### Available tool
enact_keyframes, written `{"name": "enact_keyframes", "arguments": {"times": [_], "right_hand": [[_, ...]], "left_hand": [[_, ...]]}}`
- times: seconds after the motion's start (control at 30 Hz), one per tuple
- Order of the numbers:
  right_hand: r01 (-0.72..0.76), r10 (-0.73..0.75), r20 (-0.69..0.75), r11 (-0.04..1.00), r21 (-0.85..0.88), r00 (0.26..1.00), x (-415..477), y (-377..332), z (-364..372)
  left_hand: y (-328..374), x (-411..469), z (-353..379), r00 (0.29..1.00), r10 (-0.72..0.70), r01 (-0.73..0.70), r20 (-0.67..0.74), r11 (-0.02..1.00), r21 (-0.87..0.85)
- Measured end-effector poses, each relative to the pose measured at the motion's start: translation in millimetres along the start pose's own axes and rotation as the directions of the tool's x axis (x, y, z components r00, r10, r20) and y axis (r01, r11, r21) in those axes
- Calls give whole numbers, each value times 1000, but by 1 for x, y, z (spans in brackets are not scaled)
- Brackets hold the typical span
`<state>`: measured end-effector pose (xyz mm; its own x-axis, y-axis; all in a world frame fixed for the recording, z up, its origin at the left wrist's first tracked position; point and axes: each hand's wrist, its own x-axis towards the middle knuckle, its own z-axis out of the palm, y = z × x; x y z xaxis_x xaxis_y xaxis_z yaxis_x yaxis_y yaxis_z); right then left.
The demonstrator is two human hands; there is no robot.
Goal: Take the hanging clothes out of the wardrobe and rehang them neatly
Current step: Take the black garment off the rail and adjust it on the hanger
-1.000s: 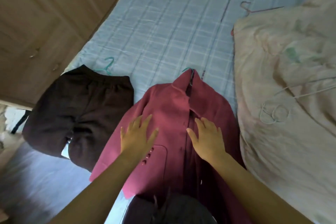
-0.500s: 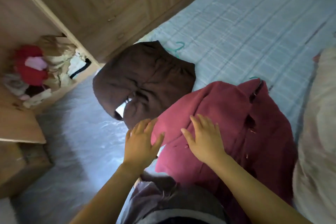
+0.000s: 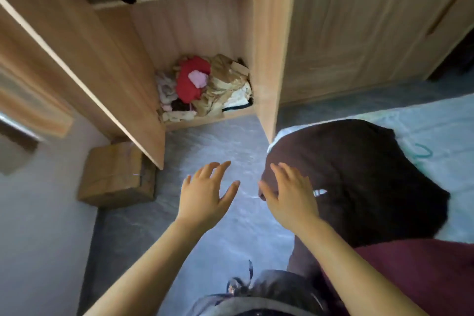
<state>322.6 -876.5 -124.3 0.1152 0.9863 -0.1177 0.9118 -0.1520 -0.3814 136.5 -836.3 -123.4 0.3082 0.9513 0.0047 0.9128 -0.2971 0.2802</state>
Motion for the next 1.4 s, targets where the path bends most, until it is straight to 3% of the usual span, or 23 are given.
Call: {"name": "enact_keyframes", "arguments": {"times": [0.13,0.3,0.57,0.73,1.0,1.23,1.33,1.4], "right_hand": [[138,-138,-32,990,-21,990,67,-60,-3],[255,-259,-33,964,-78,965,175,-110,-23],[379,-385,-308,922,-82,870,400,-172,-121],[456,-456,-399,884,-102,795,532,-220,-201],[548,-553,-573,811,-204,605,705,-326,-327],[593,-530,-702,783,-189,476,827,-426,-431],[588,-509,-771,778,-221,384,865,-471,-486],[585,-488,-821,772,-248,296,886,-500,-523]], "left_hand": [[-58,41,-37,990,-101,101,-96,995,-5],[-109,132,-79,975,-99,103,-197,995,10],[-149,358,-180,933,-27,47,-359,998,47],[-162,492,-261,886,23,4,-463,998,59],[-211,661,-407,724,171,-78,-668,983,167],[-264,788,-545,620,283,-155,-732,959,239],[-274,836,-605,537,338,-136,-772,939,317],[-273,864,-644,433,401,-76,-807,909,411]]}}
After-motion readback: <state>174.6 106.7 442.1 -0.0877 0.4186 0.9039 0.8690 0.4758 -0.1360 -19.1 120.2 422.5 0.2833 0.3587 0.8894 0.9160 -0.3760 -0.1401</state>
